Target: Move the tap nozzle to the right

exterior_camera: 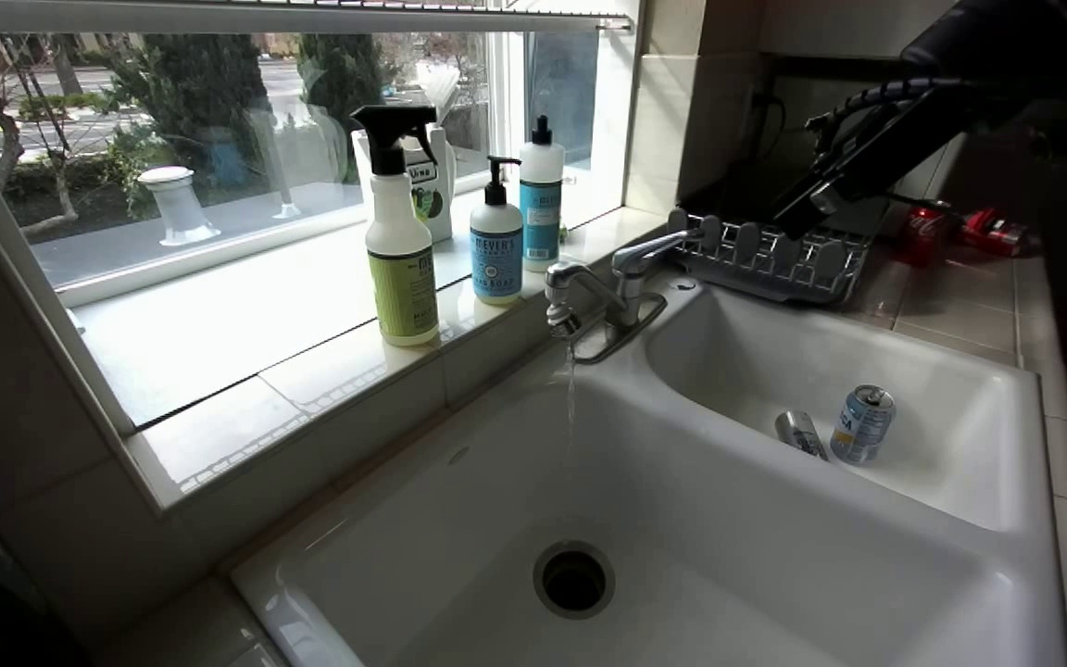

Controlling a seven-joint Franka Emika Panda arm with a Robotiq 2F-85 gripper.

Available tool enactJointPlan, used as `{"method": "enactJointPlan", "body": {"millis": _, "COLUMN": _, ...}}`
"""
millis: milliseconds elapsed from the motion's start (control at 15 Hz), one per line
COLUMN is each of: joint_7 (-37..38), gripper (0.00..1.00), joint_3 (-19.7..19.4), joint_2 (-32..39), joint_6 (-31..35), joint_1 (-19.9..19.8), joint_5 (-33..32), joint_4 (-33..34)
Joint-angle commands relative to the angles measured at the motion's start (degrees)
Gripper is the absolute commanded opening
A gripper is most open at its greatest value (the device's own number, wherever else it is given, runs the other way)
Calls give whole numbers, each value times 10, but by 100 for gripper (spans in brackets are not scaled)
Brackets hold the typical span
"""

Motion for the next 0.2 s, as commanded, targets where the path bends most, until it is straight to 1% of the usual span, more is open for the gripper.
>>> {"method": "enactJointPlan", "body": {"millis": 0, "joint_7": 7, "gripper": 100, "joint_3": -6, "joint_2": 0, "joint_6": 0, "joint_1": 8, "joint_5": -9, "joint_4": 1}}
{"method": "enactJointPlan", "body": {"millis": 133, "joint_7": 7, "gripper": 100, "joint_3": -6, "joint_2": 0, "joint_6": 0, "joint_1": 8, "joint_5": -9, "joint_4": 1}}
